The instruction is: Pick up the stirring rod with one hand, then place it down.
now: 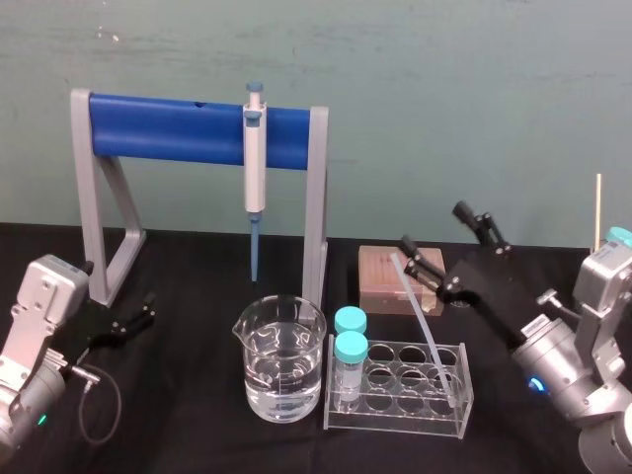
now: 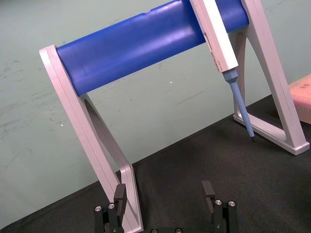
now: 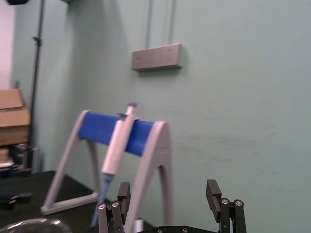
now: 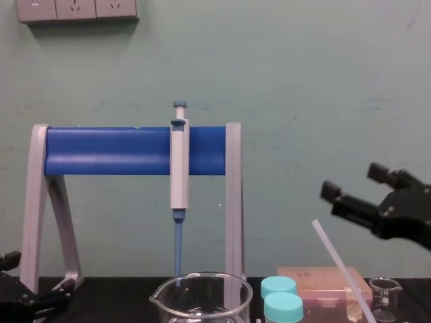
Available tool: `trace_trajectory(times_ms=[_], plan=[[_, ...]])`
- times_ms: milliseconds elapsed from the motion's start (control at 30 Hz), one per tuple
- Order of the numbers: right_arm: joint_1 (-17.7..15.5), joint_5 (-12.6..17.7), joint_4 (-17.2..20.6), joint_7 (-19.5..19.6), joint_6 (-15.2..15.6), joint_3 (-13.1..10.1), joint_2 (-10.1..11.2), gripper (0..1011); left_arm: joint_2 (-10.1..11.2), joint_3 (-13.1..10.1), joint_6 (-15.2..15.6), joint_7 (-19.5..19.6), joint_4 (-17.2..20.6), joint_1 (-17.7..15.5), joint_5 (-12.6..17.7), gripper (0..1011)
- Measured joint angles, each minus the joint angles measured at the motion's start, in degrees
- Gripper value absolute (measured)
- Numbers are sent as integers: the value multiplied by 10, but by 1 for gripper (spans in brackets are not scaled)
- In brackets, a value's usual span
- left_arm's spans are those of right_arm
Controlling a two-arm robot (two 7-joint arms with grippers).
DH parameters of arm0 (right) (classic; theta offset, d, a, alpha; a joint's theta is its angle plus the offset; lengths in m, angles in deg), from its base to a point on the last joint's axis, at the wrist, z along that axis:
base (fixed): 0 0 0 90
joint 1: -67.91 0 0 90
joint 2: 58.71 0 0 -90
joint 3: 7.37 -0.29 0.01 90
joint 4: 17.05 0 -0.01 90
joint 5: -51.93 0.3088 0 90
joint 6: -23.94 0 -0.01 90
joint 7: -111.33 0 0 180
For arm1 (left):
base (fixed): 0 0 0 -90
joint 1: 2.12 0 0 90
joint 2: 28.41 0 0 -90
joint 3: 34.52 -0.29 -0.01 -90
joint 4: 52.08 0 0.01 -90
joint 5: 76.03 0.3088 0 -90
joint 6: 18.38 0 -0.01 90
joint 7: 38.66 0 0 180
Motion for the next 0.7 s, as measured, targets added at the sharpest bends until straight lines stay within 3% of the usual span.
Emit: trace_trajectory(times_ms=[300, 467, 700], plan=[[-25, -23, 31, 61, 36, -40, -2, 1002, 0, 0, 0, 0, 0, 0, 0, 1000], [-43, -22, 44, 81, 84, -61, -1, 1002, 0, 0, 0, 0, 0, 0, 0, 1000], [-61, -32, 52, 98, 160, -66, 7, 1002, 0, 0, 0, 0, 0, 0, 0, 1000]])
